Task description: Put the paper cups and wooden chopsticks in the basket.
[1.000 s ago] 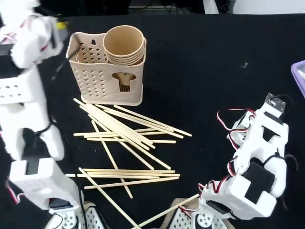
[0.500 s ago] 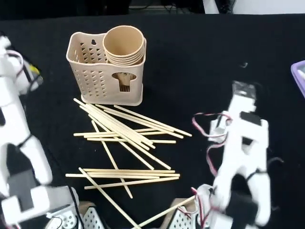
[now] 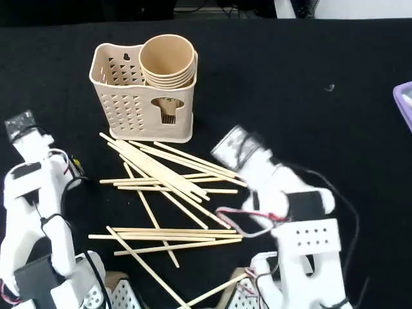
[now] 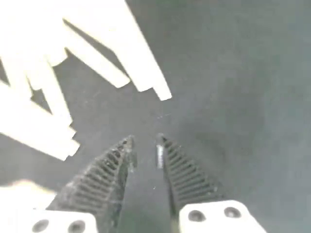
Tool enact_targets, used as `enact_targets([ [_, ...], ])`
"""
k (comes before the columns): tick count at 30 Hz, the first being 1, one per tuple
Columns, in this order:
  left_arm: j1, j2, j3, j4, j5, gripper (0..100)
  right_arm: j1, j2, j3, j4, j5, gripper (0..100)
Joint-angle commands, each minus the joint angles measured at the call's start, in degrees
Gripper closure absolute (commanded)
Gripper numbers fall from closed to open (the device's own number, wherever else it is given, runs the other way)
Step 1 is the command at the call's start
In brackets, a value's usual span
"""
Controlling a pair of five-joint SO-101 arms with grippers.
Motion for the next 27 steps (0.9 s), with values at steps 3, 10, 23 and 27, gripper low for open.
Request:
enact_targets([
  [3, 3.5, -1.8, -0.2, 1.5, -6.5, 79, -0.4, -1.8, 3.3, -0.6, 5.9, 84.0],
  [10, 6.5, -5.0, -18.2, 26.5, -11.1, 78, 15.7, -1.9, 8.2, -8.8, -0.8, 84.0],
  [23, 4.0, -1.1, 1.3, 0.1, 3.6, 79, -13.4, -1.8, 5.6, -3.1, -0.2, 83.7],
  [27, -0.9, -1.1, 4.5, -6.3, 10.4, 79, -27.2, 0.0, 5.8, -12.3, -12.9, 83.6],
])
